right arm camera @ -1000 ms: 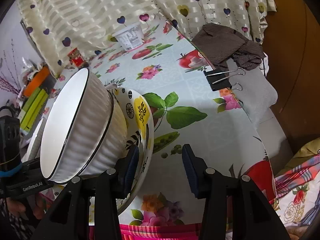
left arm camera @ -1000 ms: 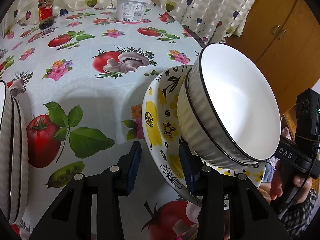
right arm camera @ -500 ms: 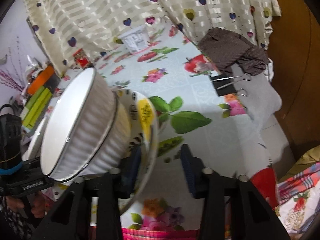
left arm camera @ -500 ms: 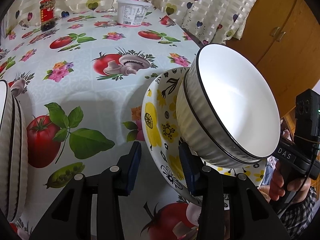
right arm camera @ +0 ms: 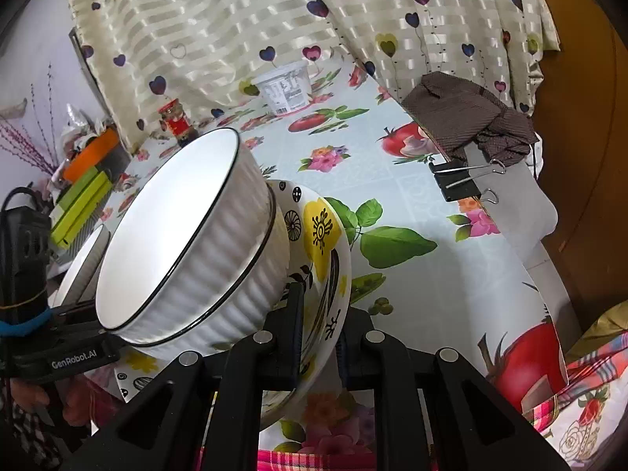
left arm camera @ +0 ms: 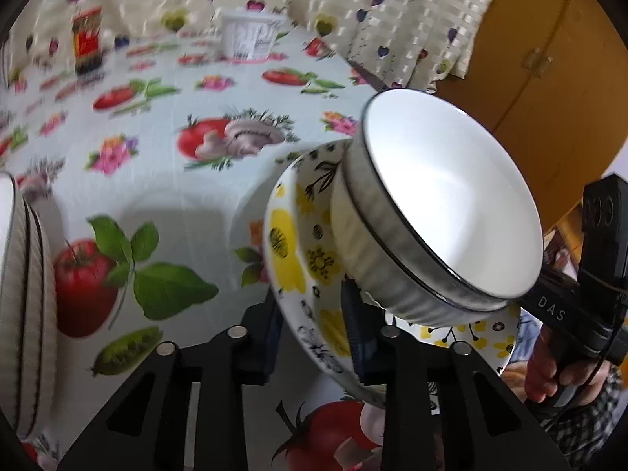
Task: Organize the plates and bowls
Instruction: 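Grasp the floral plate rim with both tools and lift it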
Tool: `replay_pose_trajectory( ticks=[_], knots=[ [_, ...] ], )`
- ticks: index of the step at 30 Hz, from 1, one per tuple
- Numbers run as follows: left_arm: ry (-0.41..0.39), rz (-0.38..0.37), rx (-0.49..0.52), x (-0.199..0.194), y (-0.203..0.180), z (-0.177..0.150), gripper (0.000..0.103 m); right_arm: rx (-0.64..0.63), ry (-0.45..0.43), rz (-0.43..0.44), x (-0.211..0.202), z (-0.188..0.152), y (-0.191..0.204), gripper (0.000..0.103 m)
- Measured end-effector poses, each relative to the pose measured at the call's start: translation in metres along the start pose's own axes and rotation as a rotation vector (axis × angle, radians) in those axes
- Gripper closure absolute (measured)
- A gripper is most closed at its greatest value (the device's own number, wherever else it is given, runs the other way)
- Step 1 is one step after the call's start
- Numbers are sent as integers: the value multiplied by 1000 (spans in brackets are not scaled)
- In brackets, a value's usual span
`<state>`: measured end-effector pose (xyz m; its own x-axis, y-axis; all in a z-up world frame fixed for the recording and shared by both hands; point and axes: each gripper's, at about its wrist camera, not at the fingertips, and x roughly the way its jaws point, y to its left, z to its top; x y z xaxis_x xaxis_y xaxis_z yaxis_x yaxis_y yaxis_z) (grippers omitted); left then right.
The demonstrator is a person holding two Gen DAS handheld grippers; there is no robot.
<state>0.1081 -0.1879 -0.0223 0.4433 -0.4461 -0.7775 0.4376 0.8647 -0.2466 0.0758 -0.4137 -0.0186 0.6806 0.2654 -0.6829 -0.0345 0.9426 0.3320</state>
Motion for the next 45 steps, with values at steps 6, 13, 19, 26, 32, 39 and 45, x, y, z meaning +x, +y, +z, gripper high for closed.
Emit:
replay_pose_trajectory(
  ticks=[6,13,19,26,32,39,45],
  knots=[
    [-13,5,8,-1,-1,0,78,-3,-31,-5,-3,-4,0,89],
    [-18,9,5,-1,-2,1,78,17,-57,4,-5,-7,-2,89],
    [-26,12,7,-1,-4,0,78,9,-75,-4,-7,-8,0,89],
    [-25,15,-3,-2,-4,0,78,3,-83,-5,-9,-8,3,89],
    [-25,18,-13,-4,1,-1,78,14,-83,4,-7,-8,4,89],
    [-28,30,-12,-7,3,0,78,4,-85,8,-7,-7,8,89],
    [-35,29,-22,-11,7,1,78,-4,-87,6,-7,-4,15,89]
  ],
)
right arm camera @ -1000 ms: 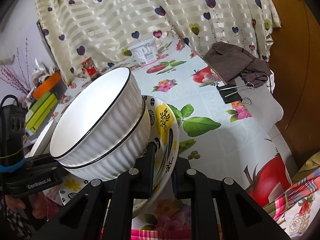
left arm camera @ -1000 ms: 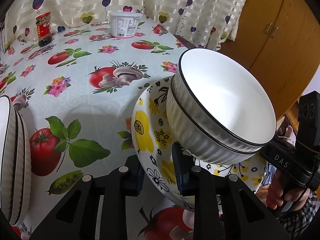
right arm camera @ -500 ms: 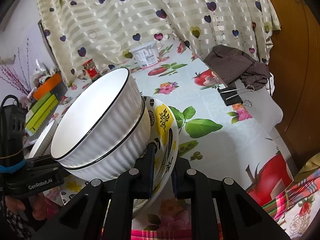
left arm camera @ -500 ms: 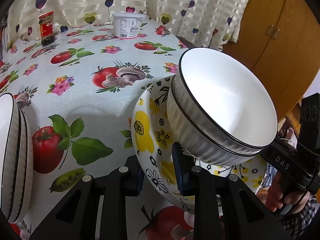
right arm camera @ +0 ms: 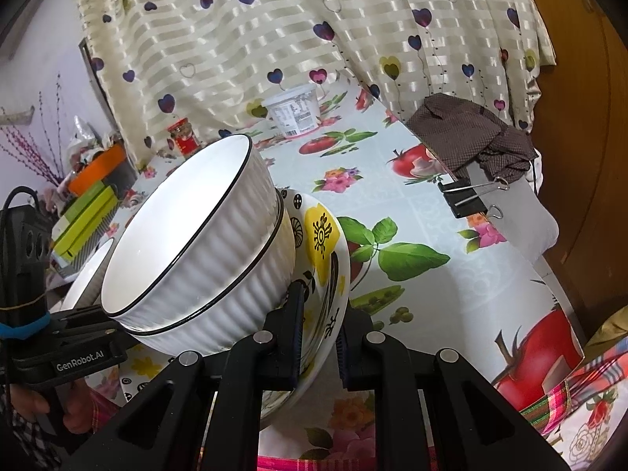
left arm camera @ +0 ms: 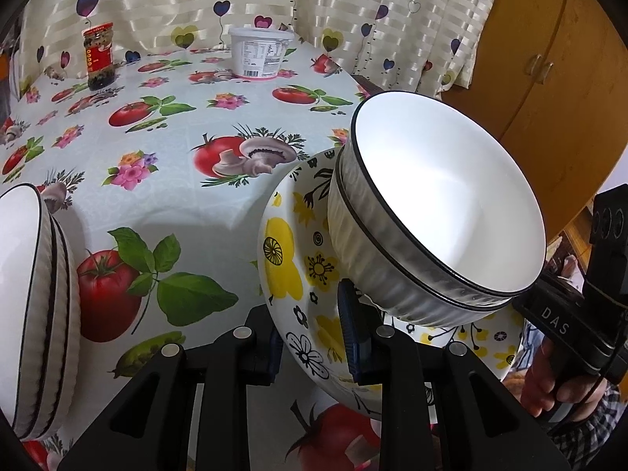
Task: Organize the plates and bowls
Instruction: 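Grasp the floral plate rim with both tools and lift it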
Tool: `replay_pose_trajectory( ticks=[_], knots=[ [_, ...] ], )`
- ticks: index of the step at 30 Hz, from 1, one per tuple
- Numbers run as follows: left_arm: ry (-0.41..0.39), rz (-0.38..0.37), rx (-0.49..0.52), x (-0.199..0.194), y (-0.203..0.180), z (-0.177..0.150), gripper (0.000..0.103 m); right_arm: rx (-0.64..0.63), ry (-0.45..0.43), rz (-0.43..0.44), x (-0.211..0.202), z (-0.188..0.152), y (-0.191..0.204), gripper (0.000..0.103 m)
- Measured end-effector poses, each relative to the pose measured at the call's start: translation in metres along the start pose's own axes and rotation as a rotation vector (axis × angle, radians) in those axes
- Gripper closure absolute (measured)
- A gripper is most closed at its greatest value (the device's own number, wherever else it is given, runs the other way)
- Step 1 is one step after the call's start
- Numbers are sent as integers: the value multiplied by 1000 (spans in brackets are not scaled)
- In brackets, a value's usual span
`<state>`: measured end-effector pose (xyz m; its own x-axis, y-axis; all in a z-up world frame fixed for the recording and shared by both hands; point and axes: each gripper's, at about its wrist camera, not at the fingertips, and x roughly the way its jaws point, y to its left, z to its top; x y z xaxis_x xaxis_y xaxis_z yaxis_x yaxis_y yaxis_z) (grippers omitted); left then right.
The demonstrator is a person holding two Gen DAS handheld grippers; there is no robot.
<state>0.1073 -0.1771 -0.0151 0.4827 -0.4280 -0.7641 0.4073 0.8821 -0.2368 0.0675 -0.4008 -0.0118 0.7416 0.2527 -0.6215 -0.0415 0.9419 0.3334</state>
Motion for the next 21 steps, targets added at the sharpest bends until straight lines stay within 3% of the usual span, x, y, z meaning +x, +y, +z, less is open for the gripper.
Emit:
replay_pose_trajectory(
  ticks=[21],
  knots=[
    [-36,25,5,-26,7,11,78,-26,-22,10,-8,17,24,89]
  ],
)
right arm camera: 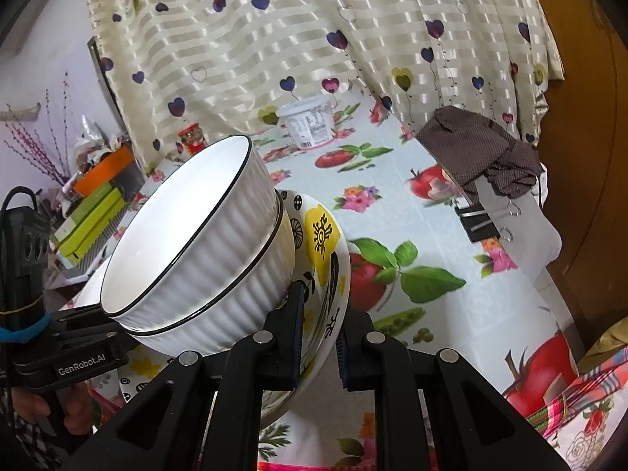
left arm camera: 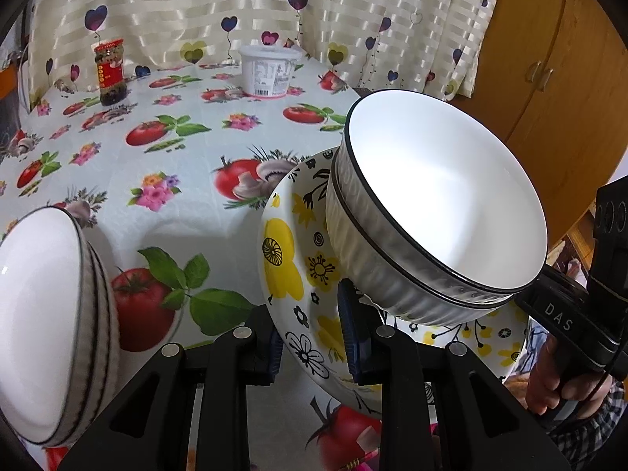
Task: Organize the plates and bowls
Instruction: 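Grasp the floral plate rim with both tools and lift it, then carry the floral plate with nested bowls over the white plate stack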
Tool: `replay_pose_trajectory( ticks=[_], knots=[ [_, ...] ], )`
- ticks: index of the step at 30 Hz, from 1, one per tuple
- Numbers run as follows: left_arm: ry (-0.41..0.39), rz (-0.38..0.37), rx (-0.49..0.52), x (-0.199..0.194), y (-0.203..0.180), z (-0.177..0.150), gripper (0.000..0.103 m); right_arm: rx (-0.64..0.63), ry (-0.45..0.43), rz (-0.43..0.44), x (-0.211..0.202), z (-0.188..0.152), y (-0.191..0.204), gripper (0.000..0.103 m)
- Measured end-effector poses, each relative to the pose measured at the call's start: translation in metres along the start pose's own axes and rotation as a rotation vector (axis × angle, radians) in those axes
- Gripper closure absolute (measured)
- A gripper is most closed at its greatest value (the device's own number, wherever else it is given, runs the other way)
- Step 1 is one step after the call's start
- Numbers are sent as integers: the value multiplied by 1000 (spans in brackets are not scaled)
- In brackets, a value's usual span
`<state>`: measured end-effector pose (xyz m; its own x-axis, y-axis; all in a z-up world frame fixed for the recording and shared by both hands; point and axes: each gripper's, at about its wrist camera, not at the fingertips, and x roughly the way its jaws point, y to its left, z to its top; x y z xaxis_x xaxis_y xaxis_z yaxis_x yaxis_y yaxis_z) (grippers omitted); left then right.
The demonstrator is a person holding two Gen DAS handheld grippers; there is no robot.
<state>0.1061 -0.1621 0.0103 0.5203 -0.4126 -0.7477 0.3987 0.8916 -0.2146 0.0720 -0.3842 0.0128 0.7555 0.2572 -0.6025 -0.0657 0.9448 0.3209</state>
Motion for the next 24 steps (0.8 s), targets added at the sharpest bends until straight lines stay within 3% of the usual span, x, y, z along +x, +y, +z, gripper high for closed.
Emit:
replay_pose_trajectory(
  ticks=[24],
  knots=[
    [-80,113,-102,-81,72,15,78,-107,7,127,12,46,106,89]
  ],
)
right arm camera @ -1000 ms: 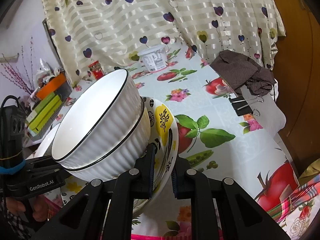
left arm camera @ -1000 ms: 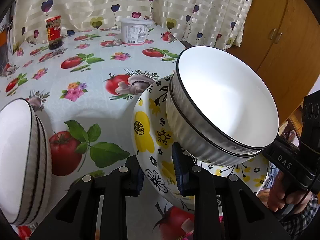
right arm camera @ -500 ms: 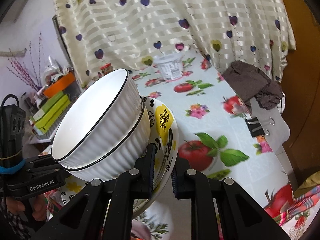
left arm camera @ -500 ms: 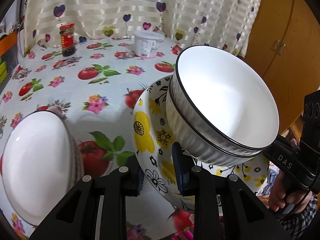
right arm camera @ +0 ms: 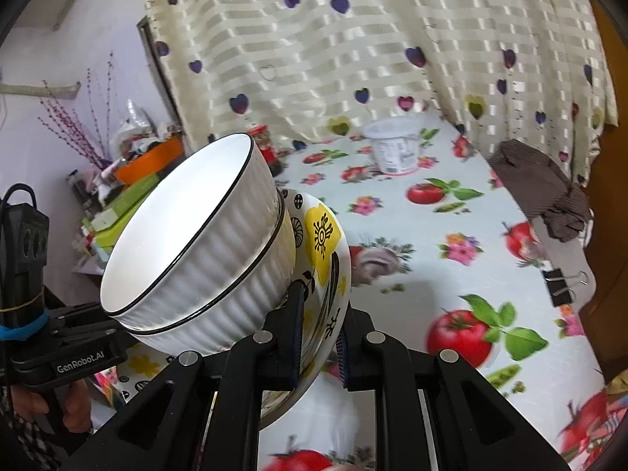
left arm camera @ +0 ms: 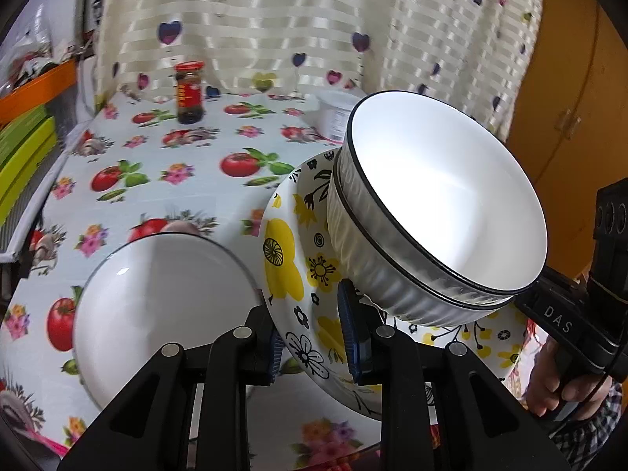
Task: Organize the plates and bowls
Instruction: 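Carry the floral plate with nested bowls over the white plate stack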
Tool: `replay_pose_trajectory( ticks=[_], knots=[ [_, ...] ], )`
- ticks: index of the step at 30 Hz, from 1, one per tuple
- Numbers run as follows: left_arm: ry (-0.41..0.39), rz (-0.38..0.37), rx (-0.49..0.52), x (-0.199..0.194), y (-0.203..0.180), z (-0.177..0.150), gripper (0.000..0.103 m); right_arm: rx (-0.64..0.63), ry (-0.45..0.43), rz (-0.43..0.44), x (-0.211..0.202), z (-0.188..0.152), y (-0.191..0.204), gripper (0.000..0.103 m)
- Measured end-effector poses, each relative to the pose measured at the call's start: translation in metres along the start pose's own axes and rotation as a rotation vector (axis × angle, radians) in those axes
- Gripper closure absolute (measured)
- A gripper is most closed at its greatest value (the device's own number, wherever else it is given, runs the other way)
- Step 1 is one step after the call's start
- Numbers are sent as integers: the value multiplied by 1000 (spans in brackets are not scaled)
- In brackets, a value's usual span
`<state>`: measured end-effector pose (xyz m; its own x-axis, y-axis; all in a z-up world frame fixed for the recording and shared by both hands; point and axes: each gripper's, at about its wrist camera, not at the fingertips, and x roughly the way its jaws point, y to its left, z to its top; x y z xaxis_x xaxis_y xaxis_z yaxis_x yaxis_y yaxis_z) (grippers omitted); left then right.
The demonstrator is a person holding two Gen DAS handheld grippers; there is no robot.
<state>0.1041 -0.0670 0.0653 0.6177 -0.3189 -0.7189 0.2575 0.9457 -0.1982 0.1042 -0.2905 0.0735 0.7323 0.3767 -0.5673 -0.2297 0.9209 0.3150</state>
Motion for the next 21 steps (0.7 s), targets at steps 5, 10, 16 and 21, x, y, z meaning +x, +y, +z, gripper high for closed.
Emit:
replay_pose_trajectory(
  ticks=[5,10,16,21],
  knots=[
    [-18,38,-37,-15,27,-1,78,-34,16,32,14,5,28,89],
    [-18,76,-74,-22,51,-4,78,-48,38,69,31,7,50,89],
    [-18,116,-102,-29,75,-10,78,-52,65,110,51,4,72,89],
    [-22,136,-125,-32,93,-16,78,-65,86,130,64,3,87,89]
  ],
)
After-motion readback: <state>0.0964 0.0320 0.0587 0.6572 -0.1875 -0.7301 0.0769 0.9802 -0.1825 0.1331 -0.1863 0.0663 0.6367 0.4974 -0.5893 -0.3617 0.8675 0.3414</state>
